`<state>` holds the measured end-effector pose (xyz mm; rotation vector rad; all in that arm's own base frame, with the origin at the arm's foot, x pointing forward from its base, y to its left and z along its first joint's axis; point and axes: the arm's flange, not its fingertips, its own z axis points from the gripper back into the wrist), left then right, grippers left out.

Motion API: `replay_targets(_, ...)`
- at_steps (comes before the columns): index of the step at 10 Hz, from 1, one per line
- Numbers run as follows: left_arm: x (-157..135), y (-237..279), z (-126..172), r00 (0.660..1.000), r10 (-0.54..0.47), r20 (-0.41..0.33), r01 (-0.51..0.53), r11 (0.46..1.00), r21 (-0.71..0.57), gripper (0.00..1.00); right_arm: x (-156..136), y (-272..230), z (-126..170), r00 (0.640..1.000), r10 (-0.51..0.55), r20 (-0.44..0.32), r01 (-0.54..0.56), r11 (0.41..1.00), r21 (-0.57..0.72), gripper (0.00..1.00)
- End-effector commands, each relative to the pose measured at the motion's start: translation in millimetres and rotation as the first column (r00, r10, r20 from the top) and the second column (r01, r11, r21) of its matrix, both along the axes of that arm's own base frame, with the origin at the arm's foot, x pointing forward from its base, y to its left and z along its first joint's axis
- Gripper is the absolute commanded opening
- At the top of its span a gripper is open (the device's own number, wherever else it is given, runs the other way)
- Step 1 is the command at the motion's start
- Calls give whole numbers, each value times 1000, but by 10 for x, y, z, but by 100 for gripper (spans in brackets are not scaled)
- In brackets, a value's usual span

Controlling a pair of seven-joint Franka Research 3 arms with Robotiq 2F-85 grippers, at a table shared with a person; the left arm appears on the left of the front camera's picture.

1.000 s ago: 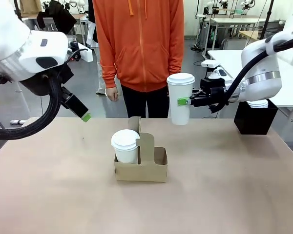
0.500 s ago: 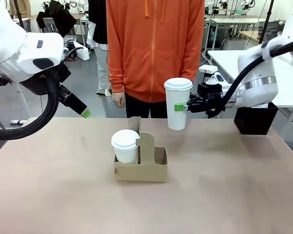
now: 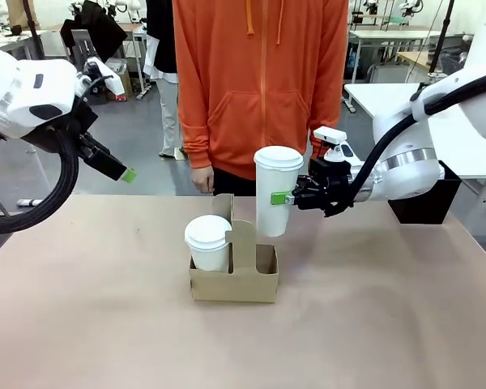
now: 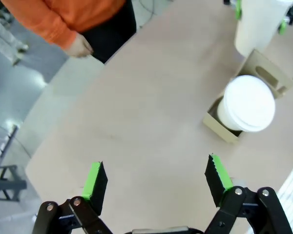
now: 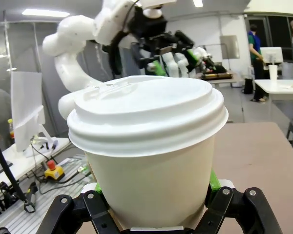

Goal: Pour a drink into a cup and package it in a carrier.
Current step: Insert the held 600 ml Paper Cup into the Cup Carrier.

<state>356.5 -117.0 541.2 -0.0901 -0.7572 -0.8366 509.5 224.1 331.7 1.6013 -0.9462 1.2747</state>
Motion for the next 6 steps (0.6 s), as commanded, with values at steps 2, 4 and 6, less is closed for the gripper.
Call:
replay_targets(2, -107, 267, -516, 991, -101, 85, 103, 995, -13, 100, -147, 153, -45, 999, 47, 5, -47, 997, 59, 81)
replay_targets(4, -40, 414, -622, 990, -118, 74, 123, 990, -63, 100, -227, 215, -148, 997, 75, -16, -73, 995, 69, 81)
replay_targets(6, -10, 493, -668, 992, -113, 61, 117, 990, -75, 100, -276, 274, -235, 997, 73, -4, -72, 995, 68, 81)
